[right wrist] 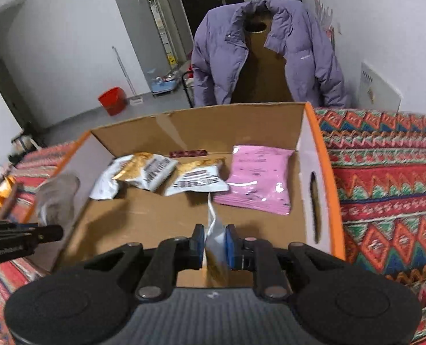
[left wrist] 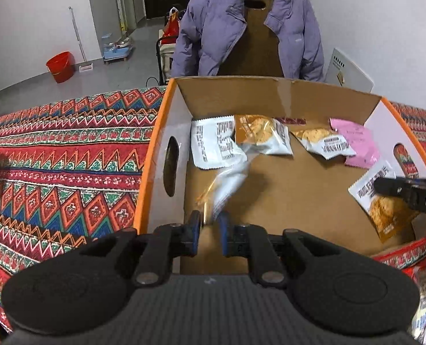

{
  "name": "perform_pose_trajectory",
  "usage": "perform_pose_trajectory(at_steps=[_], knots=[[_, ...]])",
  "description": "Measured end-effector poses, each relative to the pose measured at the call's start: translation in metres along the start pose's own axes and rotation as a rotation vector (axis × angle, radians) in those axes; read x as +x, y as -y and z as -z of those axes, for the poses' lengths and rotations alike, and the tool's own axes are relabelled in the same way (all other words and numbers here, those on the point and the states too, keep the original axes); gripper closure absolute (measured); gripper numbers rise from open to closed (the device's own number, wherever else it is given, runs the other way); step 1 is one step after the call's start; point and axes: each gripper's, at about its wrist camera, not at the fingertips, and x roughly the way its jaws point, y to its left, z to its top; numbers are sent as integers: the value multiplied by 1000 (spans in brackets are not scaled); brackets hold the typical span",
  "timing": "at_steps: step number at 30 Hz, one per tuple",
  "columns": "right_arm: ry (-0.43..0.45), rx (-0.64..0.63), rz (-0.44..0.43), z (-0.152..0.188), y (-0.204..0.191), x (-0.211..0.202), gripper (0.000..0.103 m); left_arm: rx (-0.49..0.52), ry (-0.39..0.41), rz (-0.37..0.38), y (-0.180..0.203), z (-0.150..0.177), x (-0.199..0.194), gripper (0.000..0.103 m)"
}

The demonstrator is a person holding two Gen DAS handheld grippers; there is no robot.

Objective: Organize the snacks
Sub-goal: 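Open both grippers to drop the packets into the box, then move both grippers back toward the snack pile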

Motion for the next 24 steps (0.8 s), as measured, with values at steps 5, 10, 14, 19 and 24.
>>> perform_pose_trajectory(at_steps=[5,10,14,19,24], knots=[[24,-77,83,-4,-4,-19,60,-12,-6,23,-3,1,-10,54],[78,-87,111,-11,-2,-58,39,-10,9,56,-4,5,-39,30],[89,-104,126,-10,-5,-89,25,-6,20,83,-5,11,-66,22],[110,-118,130,-1,-7,-125,19,-7,45,110,-6,20,-104,15],[139,-119,140,18,-11,-166,14,-44,119,127,-13,35,-147,8]])
